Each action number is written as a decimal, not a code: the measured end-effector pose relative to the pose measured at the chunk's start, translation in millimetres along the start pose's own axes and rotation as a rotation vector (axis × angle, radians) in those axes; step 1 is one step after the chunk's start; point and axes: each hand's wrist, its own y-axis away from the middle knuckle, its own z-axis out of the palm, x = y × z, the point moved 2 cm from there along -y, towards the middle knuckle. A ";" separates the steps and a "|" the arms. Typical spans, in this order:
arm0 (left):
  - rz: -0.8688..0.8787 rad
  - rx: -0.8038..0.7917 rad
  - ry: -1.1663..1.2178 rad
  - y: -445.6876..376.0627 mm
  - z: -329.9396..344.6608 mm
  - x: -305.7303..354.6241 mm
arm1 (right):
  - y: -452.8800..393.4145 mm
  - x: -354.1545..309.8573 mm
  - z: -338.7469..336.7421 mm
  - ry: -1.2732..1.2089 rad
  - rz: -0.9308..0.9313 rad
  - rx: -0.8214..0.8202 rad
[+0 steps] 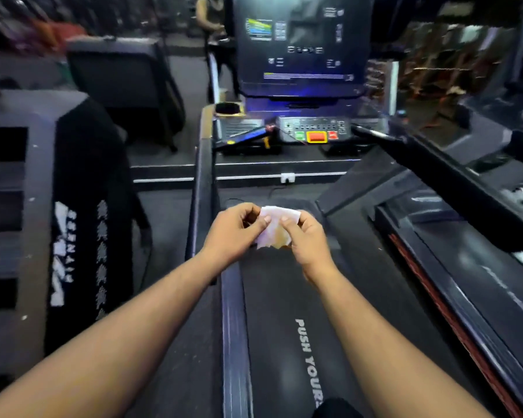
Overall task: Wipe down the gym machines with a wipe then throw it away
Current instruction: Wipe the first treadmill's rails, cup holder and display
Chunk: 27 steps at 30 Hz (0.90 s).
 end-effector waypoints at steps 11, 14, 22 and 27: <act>-0.602 0.230 -0.558 32.3 -42.2 -71.9 | -36.1 -19.5 83.9 0.351 -0.119 -0.408; -0.700 0.316 -0.551 31.7 -41.7 -70.3 | -16.9 -5.7 109.2 0.438 -0.190 -0.643; -0.708 0.450 -0.682 32.5 -43.3 -51.8 | -34.9 25.8 102.4 0.652 -0.457 -0.941; -0.734 0.400 -0.638 31.8 -44.3 -50.3 | -28.9 14.3 107.4 0.492 -0.211 -0.882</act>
